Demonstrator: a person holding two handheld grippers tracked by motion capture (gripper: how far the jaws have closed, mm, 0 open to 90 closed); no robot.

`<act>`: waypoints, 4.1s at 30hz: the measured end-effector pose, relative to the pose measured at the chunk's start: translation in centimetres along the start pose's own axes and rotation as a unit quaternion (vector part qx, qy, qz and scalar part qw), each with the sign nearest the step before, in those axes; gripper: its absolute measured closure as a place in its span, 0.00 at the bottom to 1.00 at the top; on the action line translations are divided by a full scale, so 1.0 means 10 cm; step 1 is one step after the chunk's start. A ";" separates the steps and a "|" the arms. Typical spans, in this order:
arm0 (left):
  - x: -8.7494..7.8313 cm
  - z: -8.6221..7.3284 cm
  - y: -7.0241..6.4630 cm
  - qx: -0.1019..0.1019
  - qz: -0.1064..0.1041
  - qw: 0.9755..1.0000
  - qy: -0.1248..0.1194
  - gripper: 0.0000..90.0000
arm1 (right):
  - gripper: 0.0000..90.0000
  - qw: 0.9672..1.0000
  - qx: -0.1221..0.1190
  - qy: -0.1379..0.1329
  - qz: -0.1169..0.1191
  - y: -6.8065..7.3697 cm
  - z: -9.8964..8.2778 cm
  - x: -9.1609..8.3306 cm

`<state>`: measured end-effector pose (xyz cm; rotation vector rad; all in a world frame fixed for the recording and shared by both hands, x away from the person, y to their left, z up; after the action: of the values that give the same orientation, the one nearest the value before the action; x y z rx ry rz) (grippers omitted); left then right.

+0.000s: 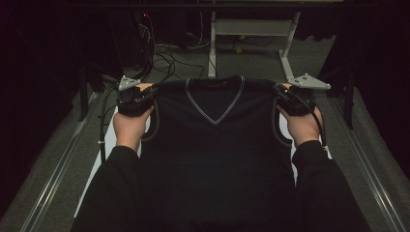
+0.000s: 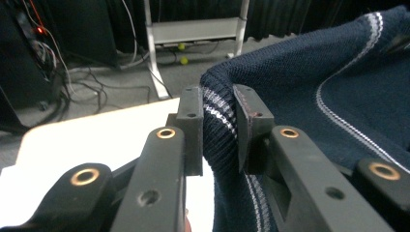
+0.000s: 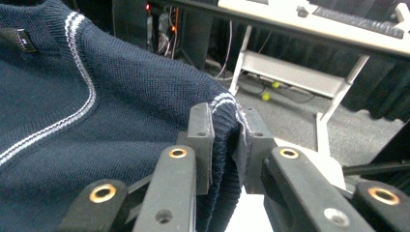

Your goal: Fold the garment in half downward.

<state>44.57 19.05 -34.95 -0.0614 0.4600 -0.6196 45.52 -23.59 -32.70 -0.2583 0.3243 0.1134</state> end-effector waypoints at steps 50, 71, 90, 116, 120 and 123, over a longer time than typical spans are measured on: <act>-1.04 -1.81 -0.75 0.013 -0.129 0.991 0.047 0.79 | 0.88 0.993 0.004 0.010 0.120 0.27 -1.77 -1.45; -0.74 -2.03 -0.58 -0.017 -0.109 0.985 0.130 0.67 | 0.84 0.986 0.017 0.098 0.134 0.31 -2.01 -1.27; -0.85 -1.95 -0.46 -0.006 -0.097 0.991 0.091 0.35 | 0.45 0.991 0.033 0.080 0.105 0.15 -2.06 -1.25; -0.39 -1.64 0.13 -0.065 -0.051 0.991 0.108 0.00 | 0.02 0.989 0.068 0.129 0.038 -0.03 -1.77 -0.38; -0.34 -1.73 0.19 -0.090 -0.032 0.983 0.158 0.00 | 0.13 0.984 0.080 0.159 0.027 -0.08 -1.83 -0.33; -0.31 -1.80 0.20 -0.100 -0.020 0.979 0.177 0.01 | 0.27 0.980 0.087 0.174 0.034 -0.09 -1.87 -0.35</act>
<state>35.60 23.95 -50.28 -0.1532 0.8685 -0.6242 36.72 -29.71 -48.47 -0.0917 0.6886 0.1069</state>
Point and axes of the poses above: each handheld gripper's, and its own axes: x roughly forward along the jaws, z roughly out of its top, y roughly to its left, the point moved 3 cm from there along x, roughly forward along the jaws, and after that the axes turned 12 degrees about -z, right-handed, at the moved point
